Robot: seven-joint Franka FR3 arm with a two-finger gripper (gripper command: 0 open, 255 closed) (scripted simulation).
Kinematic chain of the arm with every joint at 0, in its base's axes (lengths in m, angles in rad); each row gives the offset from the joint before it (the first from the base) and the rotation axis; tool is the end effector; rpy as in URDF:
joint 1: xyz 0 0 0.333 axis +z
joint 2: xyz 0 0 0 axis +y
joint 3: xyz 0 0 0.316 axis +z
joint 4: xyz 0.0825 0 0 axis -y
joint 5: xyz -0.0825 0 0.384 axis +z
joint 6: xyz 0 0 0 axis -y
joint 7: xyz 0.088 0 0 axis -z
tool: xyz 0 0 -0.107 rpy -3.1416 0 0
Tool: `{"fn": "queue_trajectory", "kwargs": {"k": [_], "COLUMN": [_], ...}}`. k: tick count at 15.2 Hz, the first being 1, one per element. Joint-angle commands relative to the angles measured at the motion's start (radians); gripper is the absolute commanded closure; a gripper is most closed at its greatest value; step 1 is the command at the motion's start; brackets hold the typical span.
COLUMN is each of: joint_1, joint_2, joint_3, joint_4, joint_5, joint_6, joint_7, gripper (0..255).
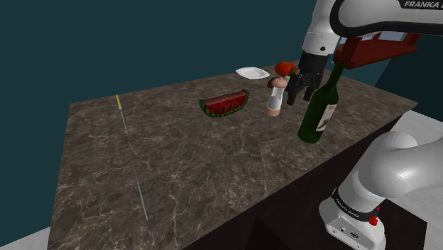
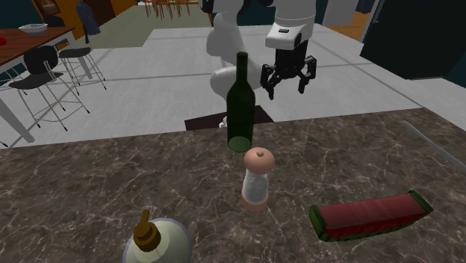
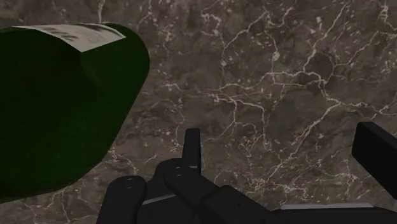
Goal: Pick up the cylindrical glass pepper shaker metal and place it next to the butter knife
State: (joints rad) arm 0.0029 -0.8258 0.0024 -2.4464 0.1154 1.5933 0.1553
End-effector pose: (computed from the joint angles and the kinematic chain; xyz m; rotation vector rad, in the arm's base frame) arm 0.2963 0.0138 0.5625 -3.0210 0.2346 0.0550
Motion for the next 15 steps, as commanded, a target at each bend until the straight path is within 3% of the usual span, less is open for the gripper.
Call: {"fn": "queue_trajectory", "kwargs": {"k": [1,15], "joint_1": [0.000,-0.053], "joint_2": [0.000,0.561], "joint_3": [0.000,-0.141], "joint_4": [0.000,0.457], "joint_5": [0.000,-0.144], "joint_6": [0.000,-0.008], "joint_7": [0.000,-0.215], "gripper": [0,0]}}
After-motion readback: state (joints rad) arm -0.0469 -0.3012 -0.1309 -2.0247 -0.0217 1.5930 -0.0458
